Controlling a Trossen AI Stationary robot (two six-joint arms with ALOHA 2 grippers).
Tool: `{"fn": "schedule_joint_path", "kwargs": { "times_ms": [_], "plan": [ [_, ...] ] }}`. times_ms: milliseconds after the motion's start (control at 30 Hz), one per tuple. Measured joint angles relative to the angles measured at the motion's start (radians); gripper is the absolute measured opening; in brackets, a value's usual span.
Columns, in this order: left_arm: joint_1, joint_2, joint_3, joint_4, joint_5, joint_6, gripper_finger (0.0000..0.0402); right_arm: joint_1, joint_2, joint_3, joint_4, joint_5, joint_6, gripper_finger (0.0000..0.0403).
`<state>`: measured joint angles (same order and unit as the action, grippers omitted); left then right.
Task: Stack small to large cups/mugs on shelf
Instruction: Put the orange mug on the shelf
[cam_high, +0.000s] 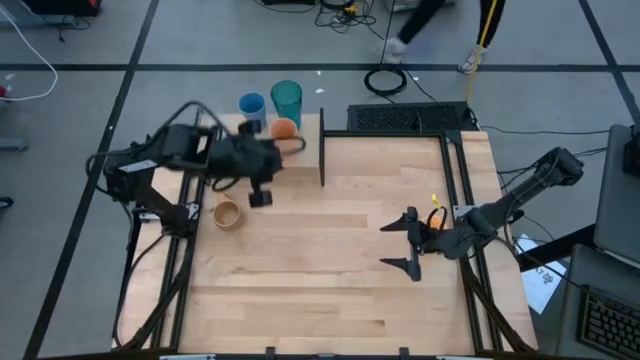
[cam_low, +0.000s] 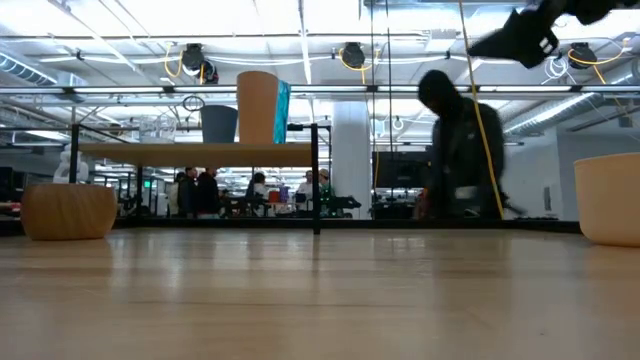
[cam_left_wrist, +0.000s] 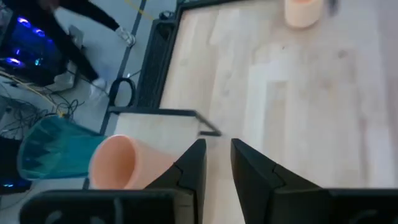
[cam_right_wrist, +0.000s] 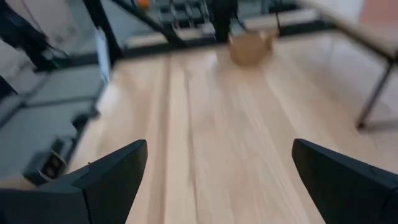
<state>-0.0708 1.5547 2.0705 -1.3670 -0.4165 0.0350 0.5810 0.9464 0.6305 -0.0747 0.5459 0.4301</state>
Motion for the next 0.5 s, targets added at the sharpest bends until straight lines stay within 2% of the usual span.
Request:
{"fn": "schedule_joint_path", "kwargs": {
  "times_ms": [233, 367, 500],
  "plan": [
    [-0.237, 0.076, -0.011, 0.026, -0.203, -0.169, 0.0076, 0.024, 0.000, 0.143, -0.418, -0.026, 0.147, 0.0391],
    [-0.322, 0.117, -0.066, 0.107, -0.250, -0.209, 0.0076, 0.037, 0.007, 0.259, -0.616, -0.088, 0.187, 0.0391],
    [-0.371, 0.130, -0.196, 0.273, -0.273, -0.230, 0.0076, 0.039, 0.034, 0.365, -0.819, -0.192, 0.215, 0.0391]
  ]
}}
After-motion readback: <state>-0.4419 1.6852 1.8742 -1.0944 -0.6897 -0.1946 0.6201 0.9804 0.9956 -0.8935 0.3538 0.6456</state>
